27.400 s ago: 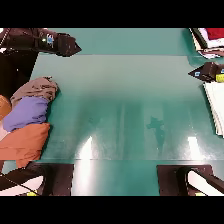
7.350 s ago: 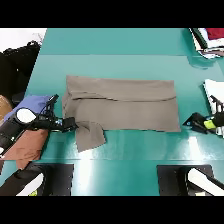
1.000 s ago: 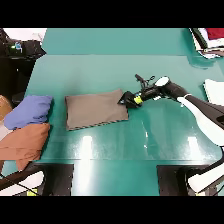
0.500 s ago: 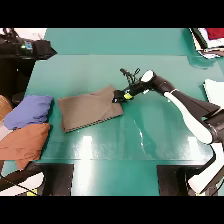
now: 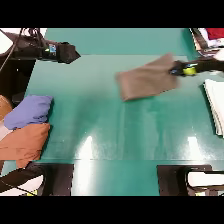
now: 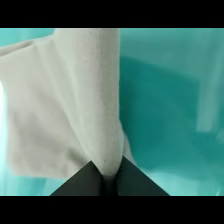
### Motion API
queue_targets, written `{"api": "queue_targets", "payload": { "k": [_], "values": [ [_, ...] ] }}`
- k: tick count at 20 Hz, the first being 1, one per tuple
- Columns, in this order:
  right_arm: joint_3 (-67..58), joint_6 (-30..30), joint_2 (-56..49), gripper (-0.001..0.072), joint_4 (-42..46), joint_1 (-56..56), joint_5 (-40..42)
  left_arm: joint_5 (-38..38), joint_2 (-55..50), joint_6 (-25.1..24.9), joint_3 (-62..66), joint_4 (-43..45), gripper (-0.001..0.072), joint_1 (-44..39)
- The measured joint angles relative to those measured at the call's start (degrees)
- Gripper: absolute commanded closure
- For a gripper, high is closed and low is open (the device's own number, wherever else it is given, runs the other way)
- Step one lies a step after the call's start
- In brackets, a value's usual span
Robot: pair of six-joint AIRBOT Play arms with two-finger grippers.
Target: Fold the shirts.
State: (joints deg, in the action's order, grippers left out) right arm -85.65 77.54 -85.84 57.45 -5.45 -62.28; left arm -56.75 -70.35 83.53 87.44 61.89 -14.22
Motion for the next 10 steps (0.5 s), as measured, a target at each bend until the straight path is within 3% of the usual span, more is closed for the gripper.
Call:
{"api": "queue_targets", "payload": {
  "k": [5, 10],
  "values": [
    [0.42, 0.13, 2.95, 0.0693, -1.49, -20.41, 3.54, 2.71, 0.0, 0.44, 0.0, -0.07, 0.0683, -3.43],
    [-1.53, 0.11, 1.25, 0.0693, -6.58, -30.08, 5.42, 3.5, 0.0, 0.63, -0.02, -0.2, 0.0683, -4.37]
  ]
}}
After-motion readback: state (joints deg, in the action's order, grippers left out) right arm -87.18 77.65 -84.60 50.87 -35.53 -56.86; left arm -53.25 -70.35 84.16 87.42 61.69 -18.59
